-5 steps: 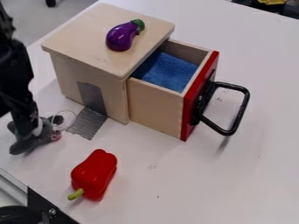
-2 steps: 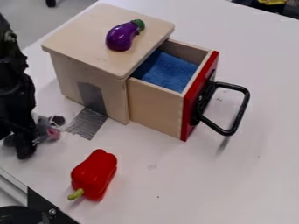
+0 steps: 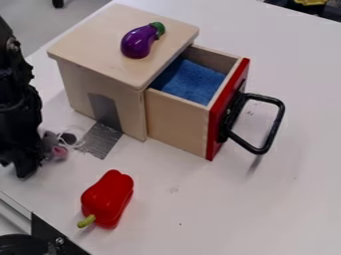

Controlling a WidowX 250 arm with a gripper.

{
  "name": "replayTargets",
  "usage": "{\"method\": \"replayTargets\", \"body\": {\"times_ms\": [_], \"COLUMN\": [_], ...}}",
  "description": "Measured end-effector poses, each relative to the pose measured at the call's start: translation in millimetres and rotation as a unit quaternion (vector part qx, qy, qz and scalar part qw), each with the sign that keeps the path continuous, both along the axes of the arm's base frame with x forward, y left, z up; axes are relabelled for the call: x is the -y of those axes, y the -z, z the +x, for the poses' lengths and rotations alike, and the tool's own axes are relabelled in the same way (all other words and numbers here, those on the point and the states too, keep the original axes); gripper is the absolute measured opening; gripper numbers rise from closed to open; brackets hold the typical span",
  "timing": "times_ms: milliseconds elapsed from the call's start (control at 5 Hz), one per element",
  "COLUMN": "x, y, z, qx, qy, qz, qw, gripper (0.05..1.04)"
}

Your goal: Put the teddy bear in the drawer

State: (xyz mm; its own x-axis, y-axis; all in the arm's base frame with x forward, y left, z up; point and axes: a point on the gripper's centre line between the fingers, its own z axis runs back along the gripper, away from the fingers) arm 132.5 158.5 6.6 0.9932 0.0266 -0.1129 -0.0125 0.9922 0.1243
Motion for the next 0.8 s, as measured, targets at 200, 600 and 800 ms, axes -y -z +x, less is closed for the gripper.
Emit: {"method": "replayTargets", "body": {"times_ms": [200,600,800], "x": [12,61,98], "y": [-34.3,-113.4,-141.0], "z": [1,9,32], "qx": [0.04,0.101,0.123], "qy": [-0.011,-0.076,-0.084], "qz": [-0.001,-0.047,-0.075], "qw": [0.9991,0.9908,0.986], "gripper": [0.281,0.237,0.237]}}
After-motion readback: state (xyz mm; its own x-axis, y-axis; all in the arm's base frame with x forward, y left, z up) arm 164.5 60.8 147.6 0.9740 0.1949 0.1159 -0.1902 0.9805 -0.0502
